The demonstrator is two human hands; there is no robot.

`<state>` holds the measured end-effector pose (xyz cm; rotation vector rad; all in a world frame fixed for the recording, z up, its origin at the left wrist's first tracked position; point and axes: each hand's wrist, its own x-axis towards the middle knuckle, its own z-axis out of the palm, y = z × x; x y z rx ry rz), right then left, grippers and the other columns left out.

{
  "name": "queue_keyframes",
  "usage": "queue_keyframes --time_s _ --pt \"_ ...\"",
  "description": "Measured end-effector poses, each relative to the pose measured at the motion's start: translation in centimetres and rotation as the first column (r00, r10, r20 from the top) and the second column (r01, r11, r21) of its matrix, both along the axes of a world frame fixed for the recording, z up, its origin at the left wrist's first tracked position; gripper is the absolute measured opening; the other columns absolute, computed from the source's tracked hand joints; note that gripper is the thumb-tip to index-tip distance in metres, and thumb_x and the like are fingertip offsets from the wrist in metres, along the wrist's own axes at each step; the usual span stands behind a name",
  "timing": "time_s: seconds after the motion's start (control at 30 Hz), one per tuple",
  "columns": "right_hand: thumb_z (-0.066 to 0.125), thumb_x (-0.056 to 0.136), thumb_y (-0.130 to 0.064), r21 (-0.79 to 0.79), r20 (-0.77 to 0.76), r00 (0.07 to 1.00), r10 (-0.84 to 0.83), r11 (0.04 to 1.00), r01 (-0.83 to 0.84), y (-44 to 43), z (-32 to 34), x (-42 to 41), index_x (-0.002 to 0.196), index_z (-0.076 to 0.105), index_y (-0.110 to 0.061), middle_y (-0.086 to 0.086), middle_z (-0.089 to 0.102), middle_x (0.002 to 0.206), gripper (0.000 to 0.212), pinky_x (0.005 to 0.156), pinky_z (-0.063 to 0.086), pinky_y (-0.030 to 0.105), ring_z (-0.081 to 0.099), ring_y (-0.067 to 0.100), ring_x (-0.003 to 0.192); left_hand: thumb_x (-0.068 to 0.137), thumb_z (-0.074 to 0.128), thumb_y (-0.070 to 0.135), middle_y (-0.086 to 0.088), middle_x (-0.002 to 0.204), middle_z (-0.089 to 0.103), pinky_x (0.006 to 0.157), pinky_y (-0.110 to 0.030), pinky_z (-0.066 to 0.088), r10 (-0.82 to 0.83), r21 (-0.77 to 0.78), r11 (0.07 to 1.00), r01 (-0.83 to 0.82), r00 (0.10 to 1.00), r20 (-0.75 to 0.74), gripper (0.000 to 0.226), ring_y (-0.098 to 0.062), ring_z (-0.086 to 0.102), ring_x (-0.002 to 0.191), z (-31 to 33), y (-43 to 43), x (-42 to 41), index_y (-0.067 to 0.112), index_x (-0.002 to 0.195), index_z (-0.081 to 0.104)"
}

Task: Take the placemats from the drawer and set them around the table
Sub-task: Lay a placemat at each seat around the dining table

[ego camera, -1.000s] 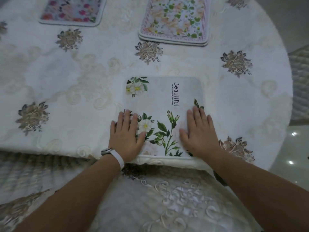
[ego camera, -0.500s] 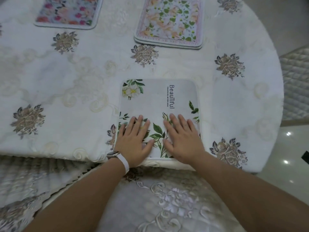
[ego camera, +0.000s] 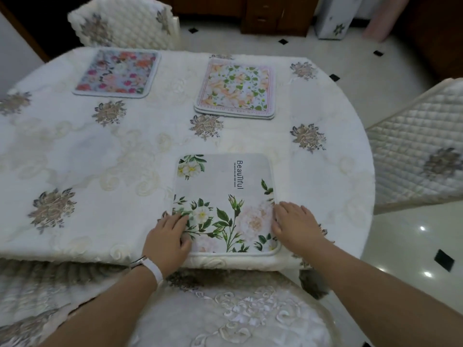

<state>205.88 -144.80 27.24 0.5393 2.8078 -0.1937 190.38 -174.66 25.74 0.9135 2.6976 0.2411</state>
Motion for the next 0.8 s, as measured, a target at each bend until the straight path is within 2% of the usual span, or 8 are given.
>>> queue_keyframes --time_s 0.03,0.1,0.23,0.4,0.63,0.73,0.8 --pt "0.037 0.095 -0.037 -0.001 -0.025 1.0 0.004 1.0 -0.004 -0.1 0.4 0.3 0.121 0.055 -0.019 -0.001 0.061 0.115 0.036 0.09 0.042 0.035 0.056 0.021 0.108 0.081 0.033 0.038 -0.009 0.131 0.062 0.084 -0.042 0.056 -0.032 0.022 0.999 0.032 0.999 -0.012 0.061 -0.032 0.058 0.117 0.6 0.4 0.5 0.012 0.127 0.063" --pt "0.04 0.096 -0.036 -0.014 -0.039 0.999 -0.002 1.0 0.001 0.0 1.4 0.9 0.119 0.058 -0.018 -0.001 0.064 0.109 0.035 0.081 0.046 0.034 0.059 0.021 0.098 0.078 0.038 0.035 -0.009 0.121 0.067 0.079 -0.04 0.057 -0.084 0.066 0.994 0.086 0.996 -0.042 0.056 -0.03 0.064 0.106 2.2 1.4 1.3 0.011 0.119 0.067" --pt "0.039 0.097 -0.041 -0.003 -0.069 0.998 0.008 1.0 -0.008 0.8 3.6 1.7 0.127 0.057 -0.021 -0.003 0.064 0.118 0.04 0.086 0.046 0.034 0.058 0.019 0.103 0.078 0.044 0.033 -0.005 0.109 0.071 0.083 -0.04 0.057 -0.145 0.157 0.975 0.159 0.985 -0.096 0.046 -0.026 0.067 0.097 4.8 3.7 2.9 0.012 0.109 0.071" --pt "0.038 0.098 -0.045 -0.008 -0.135 0.99 0.051 0.999 -0.053 2.7 7.0 2.6 0.138 0.05 -0.022 -0.004 0.058 0.13 0.047 0.094 0.043 0.034 0.054 0.019 0.114 0.08 0.046 0.037 -0.003 0.109 0.072 0.085 -0.038 0.055 -0.133 0.152 0.977 0.152 0.983 -0.127 0.045 -0.023 0.068 0.099 7.4 6.2 4.8 0.014 0.109 0.072" --pt "0.035 0.096 -0.047 0.018 -0.207 0.974 0.088 0.996 -0.086 8.1 10.7 8.5 0.132 0.052 -0.021 -0.003 0.059 0.124 0.048 0.09 0.044 0.036 0.053 0.021 0.109 0.084 0.043 0.041 0.001 0.111 0.071 0.08 -0.037 0.056 -0.114 0.14 0.981 0.136 0.982 -0.153 0.046 -0.021 0.066 0.098 9.8 12.8 9.5 0.017 0.113 0.07" --pt "0.024 0.09 -0.052 0.023 -0.217 0.974 0.063 0.998 -0.06 11.9 11.5 12.6 0.124 0.056 -0.021 -0.002 0.06 0.117 0.056 0.087 0.045 0.038 0.054 0.022 0.105 0.084 0.044 0.043 0.0 0.108 0.071 0.077 -0.038 0.057 -0.137 0.155 0.974 0.164 0.976 -0.171 0.046 -0.022 0.067 0.096 10.9 17.4 12.6 0.016 0.111 0.07" --pt "0.024 0.089 -0.053 0.024 -0.232 0.972 0.024 1.0 -0.02 14.8 12.0 15.6 0.121 0.056 -0.021 -0.003 0.06 0.116 0.055 0.087 0.045 0.037 0.053 0.021 0.105 0.084 0.045 0.043 -0.001 0.105 0.072 0.076 -0.038 0.057 -0.176 0.159 0.965 0.207 0.967 -0.187 0.045 -0.023 0.069 0.093 11.6 21.0 15.0 0.015 0.108 0.072"
